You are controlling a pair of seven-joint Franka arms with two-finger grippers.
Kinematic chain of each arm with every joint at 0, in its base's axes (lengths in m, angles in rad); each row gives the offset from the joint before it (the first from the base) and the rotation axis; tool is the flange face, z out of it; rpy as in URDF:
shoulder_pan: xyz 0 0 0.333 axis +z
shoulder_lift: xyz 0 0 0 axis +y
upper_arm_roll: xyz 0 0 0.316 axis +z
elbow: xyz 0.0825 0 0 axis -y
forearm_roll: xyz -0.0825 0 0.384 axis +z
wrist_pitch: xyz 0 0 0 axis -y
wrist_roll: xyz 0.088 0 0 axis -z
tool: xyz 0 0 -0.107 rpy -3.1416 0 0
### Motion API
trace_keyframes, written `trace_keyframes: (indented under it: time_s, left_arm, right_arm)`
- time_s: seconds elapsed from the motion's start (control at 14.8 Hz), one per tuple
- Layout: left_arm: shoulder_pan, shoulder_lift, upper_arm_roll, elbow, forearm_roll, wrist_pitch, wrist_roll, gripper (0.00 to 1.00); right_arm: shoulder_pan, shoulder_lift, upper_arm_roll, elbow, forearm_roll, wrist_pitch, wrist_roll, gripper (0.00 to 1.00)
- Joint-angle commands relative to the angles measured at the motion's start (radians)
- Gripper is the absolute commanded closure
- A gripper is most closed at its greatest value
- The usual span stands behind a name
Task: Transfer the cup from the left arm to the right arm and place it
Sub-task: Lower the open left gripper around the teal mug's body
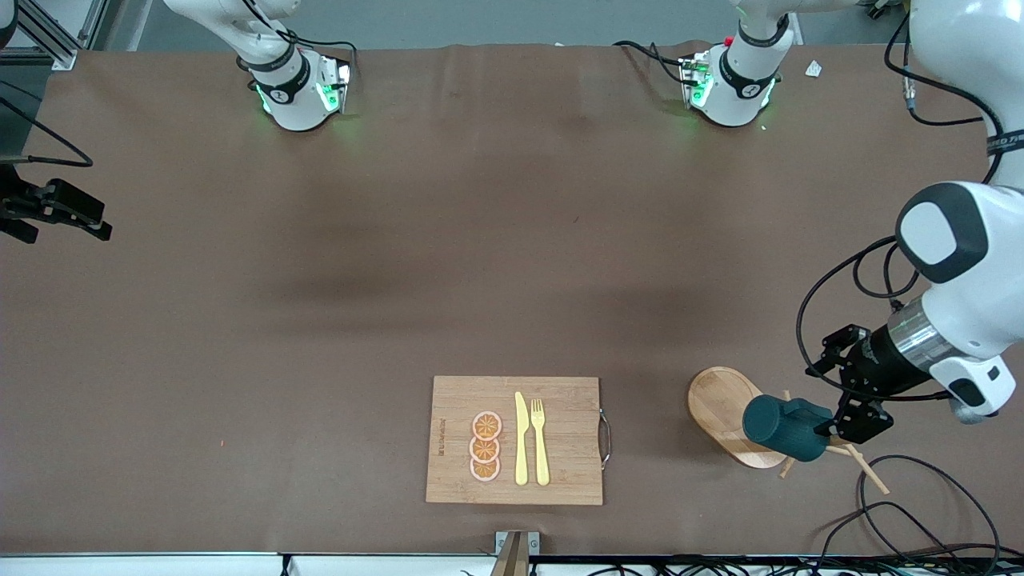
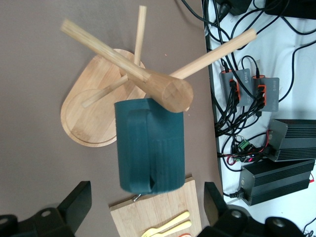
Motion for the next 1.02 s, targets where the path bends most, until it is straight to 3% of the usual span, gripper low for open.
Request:
trace_keyframes:
  time_s: [0.0, 0.95]
  left_arm:
    - [-0.008, 0.029, 0.001, 0.019, -0.014, 0.019, -0.004, 0.0]
    - [0.005, 0.087, -0.012, 0.022, -0.075, 0.033, 0.033, 0.0]
  right_arm:
    - [-0.002, -0.021, -0.005, -0.019, -0.011, 0.005, 0.001, 0.0]
    - [-0.008, -0.019, -0.006, -0.019, -0.011, 0.006, 0.001, 0.0]
